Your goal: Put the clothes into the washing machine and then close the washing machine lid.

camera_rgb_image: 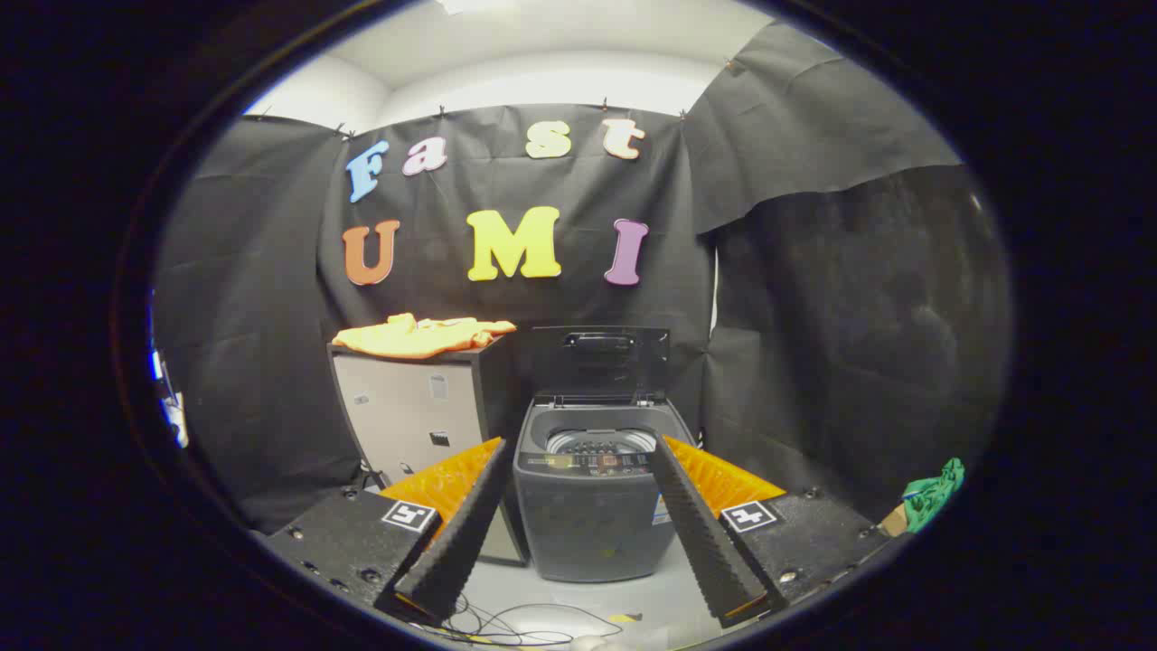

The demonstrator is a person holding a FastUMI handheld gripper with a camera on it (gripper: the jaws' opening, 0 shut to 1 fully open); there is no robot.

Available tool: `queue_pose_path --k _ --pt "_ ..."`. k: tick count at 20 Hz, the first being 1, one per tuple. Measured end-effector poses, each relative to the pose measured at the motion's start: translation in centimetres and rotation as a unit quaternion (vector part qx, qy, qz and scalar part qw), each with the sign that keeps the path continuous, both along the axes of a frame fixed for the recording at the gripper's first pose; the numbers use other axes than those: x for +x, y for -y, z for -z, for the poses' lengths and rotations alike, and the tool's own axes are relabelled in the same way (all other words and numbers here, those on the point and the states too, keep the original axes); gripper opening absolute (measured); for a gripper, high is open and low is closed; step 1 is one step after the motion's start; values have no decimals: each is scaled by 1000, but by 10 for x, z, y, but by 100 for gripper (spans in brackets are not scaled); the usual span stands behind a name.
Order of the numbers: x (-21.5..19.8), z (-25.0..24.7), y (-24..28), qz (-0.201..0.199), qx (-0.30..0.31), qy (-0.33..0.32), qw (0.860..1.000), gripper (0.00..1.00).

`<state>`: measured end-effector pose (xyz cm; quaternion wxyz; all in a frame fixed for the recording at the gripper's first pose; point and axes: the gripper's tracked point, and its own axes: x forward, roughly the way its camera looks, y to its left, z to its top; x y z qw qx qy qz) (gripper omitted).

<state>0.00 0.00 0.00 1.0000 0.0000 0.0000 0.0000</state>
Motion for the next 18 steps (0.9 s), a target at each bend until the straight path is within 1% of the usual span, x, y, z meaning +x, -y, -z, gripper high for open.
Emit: queue_pose_path --k 10,18 --pt "2 -1 -3 -9 -4 -9 1000 100" --pt "5 -4 -5 -7 -7 -4 1000 100"
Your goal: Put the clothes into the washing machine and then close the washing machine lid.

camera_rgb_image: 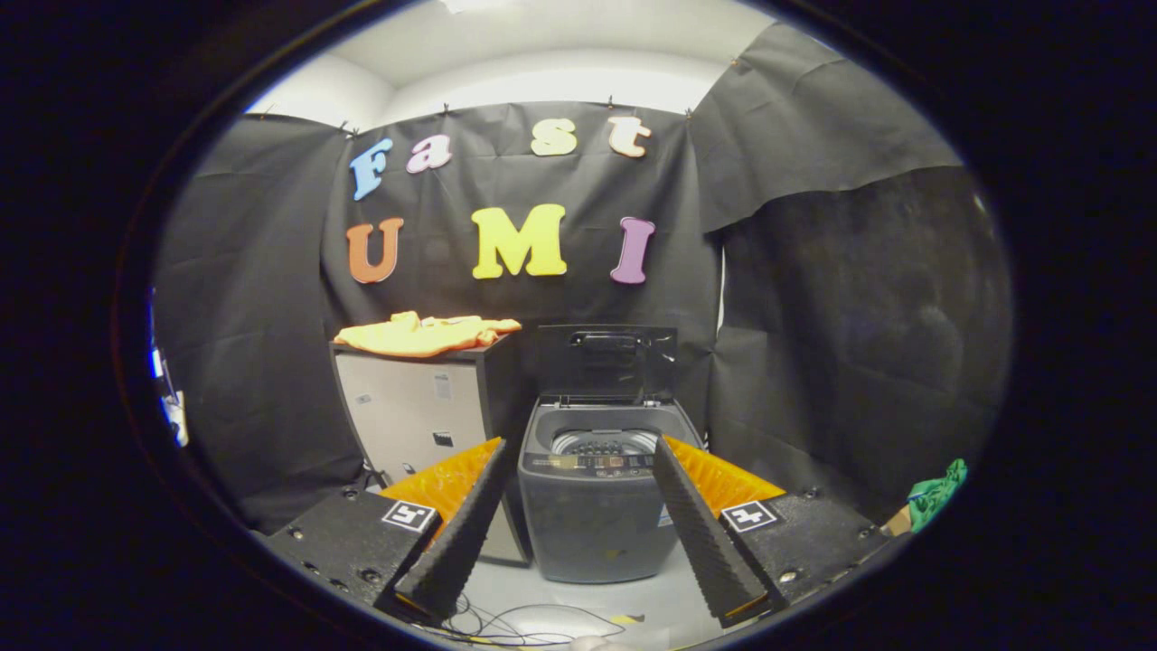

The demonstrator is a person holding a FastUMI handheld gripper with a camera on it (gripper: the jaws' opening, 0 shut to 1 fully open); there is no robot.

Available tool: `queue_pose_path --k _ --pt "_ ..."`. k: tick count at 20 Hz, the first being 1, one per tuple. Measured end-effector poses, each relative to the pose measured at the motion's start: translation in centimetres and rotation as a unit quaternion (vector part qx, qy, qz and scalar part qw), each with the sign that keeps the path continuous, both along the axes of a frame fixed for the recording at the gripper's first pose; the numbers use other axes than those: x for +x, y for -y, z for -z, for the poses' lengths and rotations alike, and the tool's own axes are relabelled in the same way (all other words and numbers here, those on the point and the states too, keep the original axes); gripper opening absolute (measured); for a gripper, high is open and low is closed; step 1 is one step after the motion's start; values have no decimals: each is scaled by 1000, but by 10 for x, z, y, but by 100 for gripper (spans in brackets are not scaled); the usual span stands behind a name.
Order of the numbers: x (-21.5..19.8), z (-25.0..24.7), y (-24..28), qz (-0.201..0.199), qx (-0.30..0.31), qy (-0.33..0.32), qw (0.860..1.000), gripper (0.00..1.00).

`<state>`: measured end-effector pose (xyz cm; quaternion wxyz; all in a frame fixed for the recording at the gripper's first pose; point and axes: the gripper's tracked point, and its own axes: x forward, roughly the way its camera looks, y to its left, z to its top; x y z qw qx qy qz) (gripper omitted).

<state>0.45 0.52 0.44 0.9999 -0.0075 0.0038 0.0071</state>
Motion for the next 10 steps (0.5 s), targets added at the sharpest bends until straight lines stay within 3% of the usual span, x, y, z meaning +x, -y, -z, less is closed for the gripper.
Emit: queue_pose_path --k 6,10 --pt "6 -12 -7 0 0 -5 1000 100" --pt "38 -61 -40 -15 3 3 1000 100"
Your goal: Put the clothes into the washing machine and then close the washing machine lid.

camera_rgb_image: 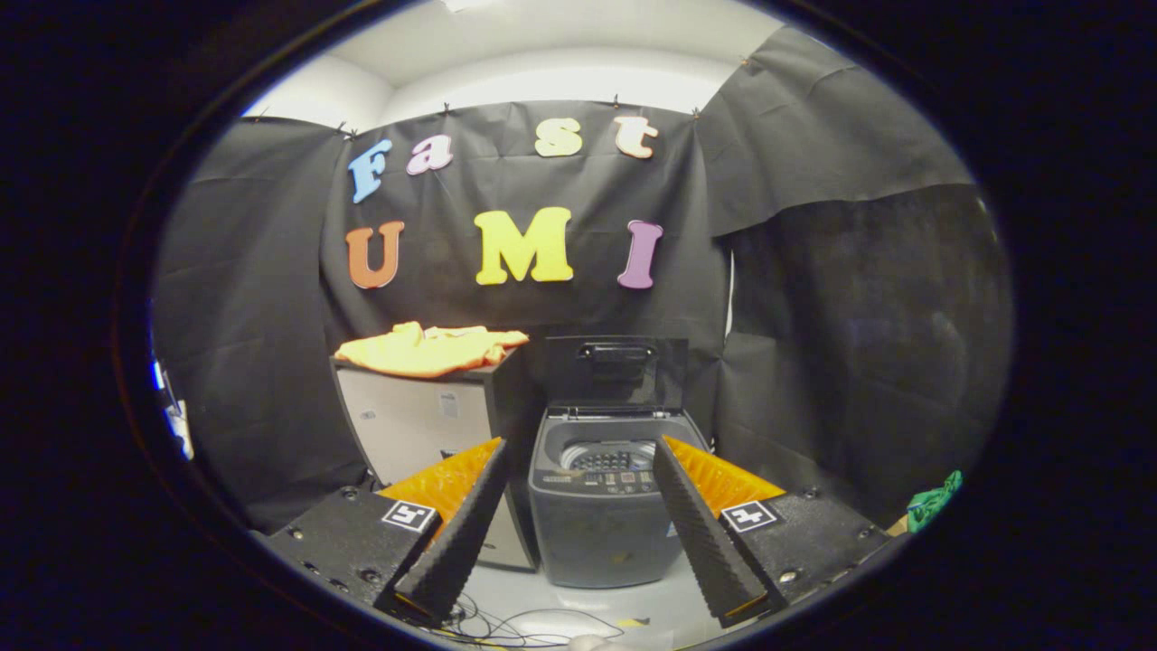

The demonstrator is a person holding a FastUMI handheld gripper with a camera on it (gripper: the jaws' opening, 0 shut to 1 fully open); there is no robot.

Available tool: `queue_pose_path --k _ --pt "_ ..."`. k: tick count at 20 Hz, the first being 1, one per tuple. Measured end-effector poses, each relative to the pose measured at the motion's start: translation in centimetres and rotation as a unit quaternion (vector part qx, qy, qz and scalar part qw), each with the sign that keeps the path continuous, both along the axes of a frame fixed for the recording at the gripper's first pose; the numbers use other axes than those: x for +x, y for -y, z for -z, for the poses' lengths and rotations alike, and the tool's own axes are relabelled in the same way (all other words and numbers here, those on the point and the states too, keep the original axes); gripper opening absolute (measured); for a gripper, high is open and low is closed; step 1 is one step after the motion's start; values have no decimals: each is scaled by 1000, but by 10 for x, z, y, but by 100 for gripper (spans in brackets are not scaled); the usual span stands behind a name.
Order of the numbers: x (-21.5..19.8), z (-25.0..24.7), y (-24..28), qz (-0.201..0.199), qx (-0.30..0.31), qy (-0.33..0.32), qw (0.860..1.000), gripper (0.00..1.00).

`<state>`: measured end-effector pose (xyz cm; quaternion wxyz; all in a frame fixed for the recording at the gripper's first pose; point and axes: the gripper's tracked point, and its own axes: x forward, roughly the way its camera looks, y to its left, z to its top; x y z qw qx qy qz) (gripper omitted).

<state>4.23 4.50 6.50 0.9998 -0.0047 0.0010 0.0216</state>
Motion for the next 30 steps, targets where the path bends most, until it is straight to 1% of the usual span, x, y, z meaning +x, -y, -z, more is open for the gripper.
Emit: queue_pose_path --k 2,4,6,8,11,15,18,21,22,26,28,29,30 --pt "11 -26 -10 -1 -2 6 1000 100" --pt "22 -58 -31 -11 5 16 1000 100" --pt "37 -78 -42 -10 3 3 1000 99" --pt "52 -109 -60 -18 10 12 1000 100" --pt "81 -142 -83 -18 -9 20 1000 100" --pt "125 -180 -134 -45 -19 20 999 100" --pt "161 -199 -176 -65 -35 10 997 100" --pt "199 -208 -224 -96 -44 -6 994 100" --pt "213 -209 -236 -100 -49 -12 994 100" --pt "258 -215 -287 -131 -33 -32 990 100" --pt "284 -211 -300 -130 -42 -43 990 100" --pt "296 -202 -302 -123 -47 -58 990 100" --pt "308 -194 -310 -125 -46 -74 988 100"
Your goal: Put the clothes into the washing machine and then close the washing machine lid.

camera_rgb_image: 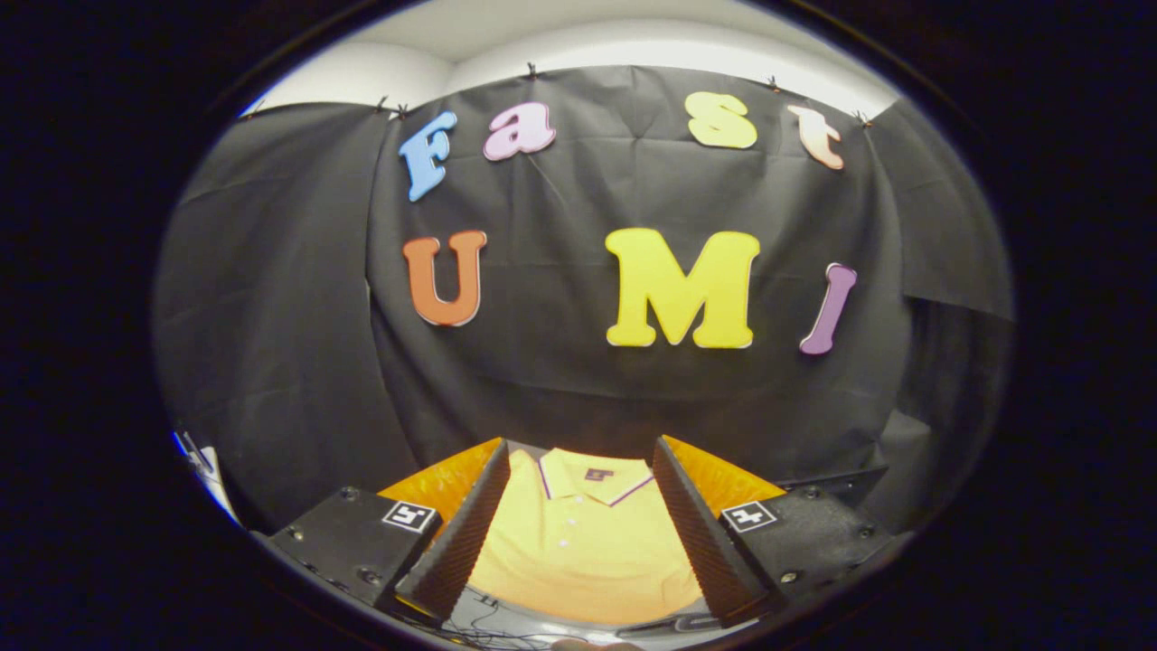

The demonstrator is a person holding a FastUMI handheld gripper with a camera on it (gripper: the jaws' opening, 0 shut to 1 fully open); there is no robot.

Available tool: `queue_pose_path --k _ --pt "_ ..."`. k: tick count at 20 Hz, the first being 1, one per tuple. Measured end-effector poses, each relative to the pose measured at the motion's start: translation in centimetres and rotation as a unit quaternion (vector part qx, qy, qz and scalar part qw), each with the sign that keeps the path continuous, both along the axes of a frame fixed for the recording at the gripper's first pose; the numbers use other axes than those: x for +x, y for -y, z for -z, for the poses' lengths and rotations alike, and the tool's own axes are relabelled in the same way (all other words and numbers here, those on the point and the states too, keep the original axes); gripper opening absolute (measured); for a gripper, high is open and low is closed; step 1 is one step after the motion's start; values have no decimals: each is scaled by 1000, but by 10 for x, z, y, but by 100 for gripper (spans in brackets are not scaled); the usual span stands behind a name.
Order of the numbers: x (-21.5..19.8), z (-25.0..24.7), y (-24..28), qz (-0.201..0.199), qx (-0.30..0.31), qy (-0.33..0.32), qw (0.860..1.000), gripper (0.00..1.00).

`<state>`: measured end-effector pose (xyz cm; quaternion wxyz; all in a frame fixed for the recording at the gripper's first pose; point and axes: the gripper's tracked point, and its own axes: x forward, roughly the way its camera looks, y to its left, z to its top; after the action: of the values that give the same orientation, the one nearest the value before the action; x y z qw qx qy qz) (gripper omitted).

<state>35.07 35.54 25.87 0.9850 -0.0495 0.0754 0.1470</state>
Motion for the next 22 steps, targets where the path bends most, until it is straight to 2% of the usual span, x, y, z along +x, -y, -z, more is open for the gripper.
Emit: queue_pose_path --k 4,7,9,12,14,18,22 --pt "53 46 -20 10 -41 -61 997 100" --pt "96 103 -19 43 -74 -126 988 100" --pt "107 139 -17 58 -71 -181 979 100" --pt "116 173 3 94 -70 -223 968 100" --pt "119 178 0 101 -42 -233 966 100" --pt "118 176 -3 84 -71 -266 958 100" --pt "117 175 -5 68 -81 -283 953 93"
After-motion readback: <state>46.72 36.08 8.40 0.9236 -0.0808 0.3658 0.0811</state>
